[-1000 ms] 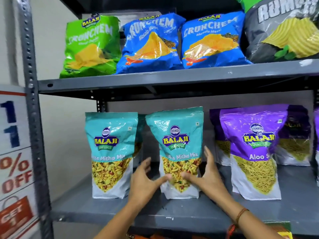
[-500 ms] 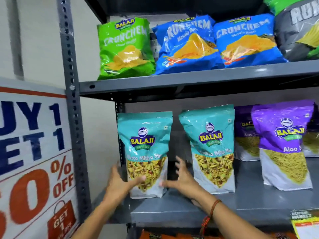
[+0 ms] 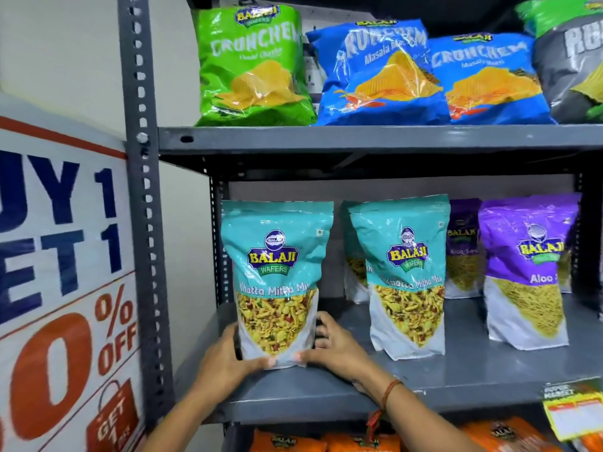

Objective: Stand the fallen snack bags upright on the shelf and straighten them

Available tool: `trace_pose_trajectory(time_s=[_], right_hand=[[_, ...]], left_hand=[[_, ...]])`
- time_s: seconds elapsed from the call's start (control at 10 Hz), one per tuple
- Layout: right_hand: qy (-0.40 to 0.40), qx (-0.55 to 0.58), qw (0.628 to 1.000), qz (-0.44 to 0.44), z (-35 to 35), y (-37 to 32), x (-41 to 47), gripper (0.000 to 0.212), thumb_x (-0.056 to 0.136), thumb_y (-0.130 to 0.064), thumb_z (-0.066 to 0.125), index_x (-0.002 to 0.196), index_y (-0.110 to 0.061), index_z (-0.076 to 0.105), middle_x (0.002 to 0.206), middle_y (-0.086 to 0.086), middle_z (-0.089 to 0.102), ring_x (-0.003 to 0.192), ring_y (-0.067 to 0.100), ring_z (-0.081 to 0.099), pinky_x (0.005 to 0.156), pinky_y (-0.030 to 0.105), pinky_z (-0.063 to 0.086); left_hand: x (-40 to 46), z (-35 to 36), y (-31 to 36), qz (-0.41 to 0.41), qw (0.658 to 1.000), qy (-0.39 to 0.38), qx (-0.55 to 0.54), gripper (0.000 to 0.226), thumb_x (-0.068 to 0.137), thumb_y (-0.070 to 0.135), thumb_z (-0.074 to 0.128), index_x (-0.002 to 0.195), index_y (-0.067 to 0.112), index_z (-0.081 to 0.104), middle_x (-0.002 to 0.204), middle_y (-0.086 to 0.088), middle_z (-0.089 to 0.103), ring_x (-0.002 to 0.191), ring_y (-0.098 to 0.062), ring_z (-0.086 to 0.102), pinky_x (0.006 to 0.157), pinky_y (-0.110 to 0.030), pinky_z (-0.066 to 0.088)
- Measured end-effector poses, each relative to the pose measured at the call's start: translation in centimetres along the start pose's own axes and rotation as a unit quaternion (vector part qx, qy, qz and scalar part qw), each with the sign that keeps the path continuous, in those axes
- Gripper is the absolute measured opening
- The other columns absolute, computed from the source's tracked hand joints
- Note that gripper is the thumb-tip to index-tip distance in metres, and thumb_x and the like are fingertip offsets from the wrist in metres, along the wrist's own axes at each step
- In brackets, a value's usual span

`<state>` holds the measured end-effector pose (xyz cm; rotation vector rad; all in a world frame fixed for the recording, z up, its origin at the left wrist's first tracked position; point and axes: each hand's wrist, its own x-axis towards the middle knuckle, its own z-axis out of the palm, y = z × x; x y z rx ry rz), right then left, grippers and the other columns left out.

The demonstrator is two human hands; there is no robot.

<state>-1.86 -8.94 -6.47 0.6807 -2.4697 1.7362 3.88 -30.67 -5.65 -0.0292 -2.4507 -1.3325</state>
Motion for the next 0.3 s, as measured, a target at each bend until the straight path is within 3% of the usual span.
trace_pose_trajectory(time_s=[0.1, 0.2, 0.3], right_hand=[[0.002, -0.027, 1.0, 0.01, 0.1, -0.5, -0.5, 0.07, 0.072, -0.017, 0.083, 0.128, -0.023, 0.042, 0.116, -0.005, 0.057, 0.095, 0.003, 0.061, 0.072, 0.01, 0.053], [0.001, -0.035, 0.999, 0.024, -0.1, -1.1, -0.8, 0.099, 0.068, -0.027, 0.086, 0.147, -0.02, 0.026, 0.14, 0.003, 0.047, 0.124, 0.016, 0.052, 0.093, 0.017, 0.048], [0.027, -0.022, 0.999, 0.031, -0.3, -1.8, -2.6, 0.104, 0.069, -0.039, 0.084, 0.151, -0.024, 0.021, 0.152, 0.005, 0.038, 0.135, 0.02, 0.045, 0.106, 0.03, 0.043]], left_hand=[[0.0, 0.1, -0.1, -0.003, 1.0, 0.004, -0.001, 0.111, 0.04, 0.057, 0.088, 0.137, 0.025, 0.045, 0.134, 0.0, 0.062, 0.118, -0.023, 0.06, 0.089, -0.033, 0.048], [0.4, -0.1, -0.5, -0.008, 1.0, 0.004, -0.006, 0.122, 0.027, 0.07, 0.083, 0.136, 0.032, 0.044, 0.131, 0.005, 0.063, 0.118, -0.022, 0.061, 0.09, -0.036, 0.05], [-0.4, 0.3, -0.4, 0.03, 0.997, 0.065, -0.001, 0.118, 0.029, 0.072, 0.082, 0.134, 0.034, 0.043, 0.125, 0.006, 0.063, 0.116, -0.024, 0.062, 0.094, -0.042, 0.051]])
